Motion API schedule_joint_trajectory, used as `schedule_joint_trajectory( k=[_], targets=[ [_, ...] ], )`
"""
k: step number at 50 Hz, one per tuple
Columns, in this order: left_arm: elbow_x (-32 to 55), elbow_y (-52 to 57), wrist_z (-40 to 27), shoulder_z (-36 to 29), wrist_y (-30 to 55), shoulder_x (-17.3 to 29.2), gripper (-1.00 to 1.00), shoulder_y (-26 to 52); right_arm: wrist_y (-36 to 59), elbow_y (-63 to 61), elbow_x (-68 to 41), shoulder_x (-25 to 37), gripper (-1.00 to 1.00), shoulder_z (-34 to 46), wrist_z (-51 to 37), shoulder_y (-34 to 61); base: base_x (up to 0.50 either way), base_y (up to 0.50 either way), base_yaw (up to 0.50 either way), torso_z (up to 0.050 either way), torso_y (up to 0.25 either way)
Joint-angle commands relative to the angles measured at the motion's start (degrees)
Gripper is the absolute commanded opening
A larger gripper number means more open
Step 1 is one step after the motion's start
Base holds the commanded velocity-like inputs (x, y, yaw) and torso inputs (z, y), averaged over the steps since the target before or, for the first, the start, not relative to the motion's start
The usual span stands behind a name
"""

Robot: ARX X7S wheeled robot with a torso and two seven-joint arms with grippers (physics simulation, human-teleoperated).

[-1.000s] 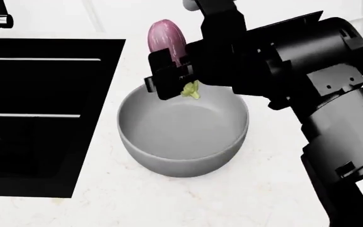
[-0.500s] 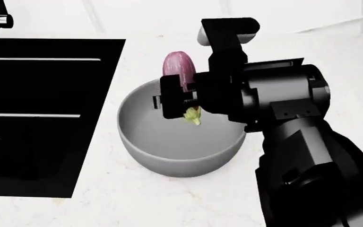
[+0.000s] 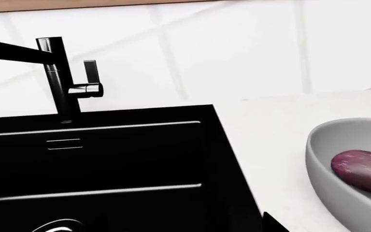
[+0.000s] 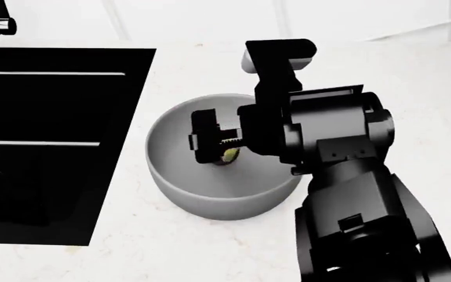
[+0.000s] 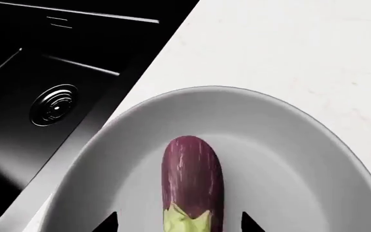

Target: There is a mixed pile of frozen fruits and vegetables on the counter. Locate all the frozen vegetables and place the items in a bowl on the counter. Take all the frozen fruits and defrost them in a running sink.

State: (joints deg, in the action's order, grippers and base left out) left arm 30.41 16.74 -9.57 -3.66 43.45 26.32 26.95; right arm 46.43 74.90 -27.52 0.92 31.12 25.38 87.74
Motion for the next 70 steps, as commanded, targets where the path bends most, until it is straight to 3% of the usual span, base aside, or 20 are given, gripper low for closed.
schedule_joint_trajectory(
  k=[1, 2, 6, 12, 18, 21, 26, 31, 32, 47, 70],
  targets=[
    [-0.1, 0.3, -0.9, -0.8, 0.4, -0.8, 1.0, 0.6, -0.2, -0.3, 6.5, -0.8, 1.0, -5.9, 1.5, 1.8, 0.0, 0.0, 0.0, 0.0, 0.0],
    [0.0, 0.1, -0.8, -0.7, 0.4, -0.8, 1.0, 0.8, 0.5, -2.5, 6.3, -0.6, 1.0, -5.6, 1.5, 1.9, 0.0, 0.0, 0.0, 0.0, 0.0],
    [3.1, 2.8, 0.0, 2.6, 1.6, 0.9, 1.0, -0.7, 21.5, -36.9, 0.0, 7.5, 1.0, -10.8, -14.4, -13.4, 0.0, 0.0, 0.0, 0.0, 0.0],
    [4.6, 5.2, -1.3, 3.9, 3.2, 0.7, 1.0, -0.6, 31.8, -87.8, -4.6, 11.9, 1.0, -22.3, -27.3, -31.3, 0.0, 0.0, 0.0, 0.0, 0.0],
    [6.6, 8.7, -1.9, 3.4, 5.5, 0.5, 1.0, 0.0, 30.1, -104.8, -5.6, 14.2, 1.0, -29.6, -31.5, -42.6, 0.0, 0.0, 0.0, 0.0, 0.0],
    [6.8, 8.8, -1.9, 3.4, 5.8, 0.6, 1.0, 0.1, 33.7, -109.5, -7.7, 14.8, 1.0, -34.4, -32.4, -43.1, 0.0, 0.0, 0.0, 0.0, 0.0],
    [6.5, 8.6, -1.4, 3.2, 5.1, 1.0, 1.0, -0.4, 35.7, -114.6, -7.6, 18.2, 1.0, -34.2, -33.8, -45.6, 0.0, 0.0, 0.0, 0.0, 0.0],
    [7.4, 8.7, -1.5, 4.0, 5.5, 1.0, 1.0, -0.4, 38.3, -120.3, -11.9, 17.9, 1.0, -43.4, -32.1, -49.2, 0.0, 0.0, 0.0, 0.0, 0.0],
    [7.6, 8.8, -1.7, 4.2, 5.8, 1.1, 1.0, -0.2, 36.9, -121.6, -11.4, 20.5, 1.0, -40.9, -31.4, -50.1, 0.0, 0.0, 0.0, 0.0, 0.0],
    [10.8, 10.5, -3.9, 5.7, 9.8, 0.9, 1.0, 1.0, 38.3, -126.8, -15.2, 18.5, 1.0, -51.0, -32.2, -56.3, -0.06, 0.0, 0.0, 0.0, 0.0],
    [11.5, 10.2, -5.0, 5.8, 10.5, 0.7, 1.0, 1.3, 32.9, -126.4, -13.5, 22.3, 1.0, -47.5, -32.7, -61.4, -0.11, 0.3, 0.0, 0.0, 0.0]
  ],
)
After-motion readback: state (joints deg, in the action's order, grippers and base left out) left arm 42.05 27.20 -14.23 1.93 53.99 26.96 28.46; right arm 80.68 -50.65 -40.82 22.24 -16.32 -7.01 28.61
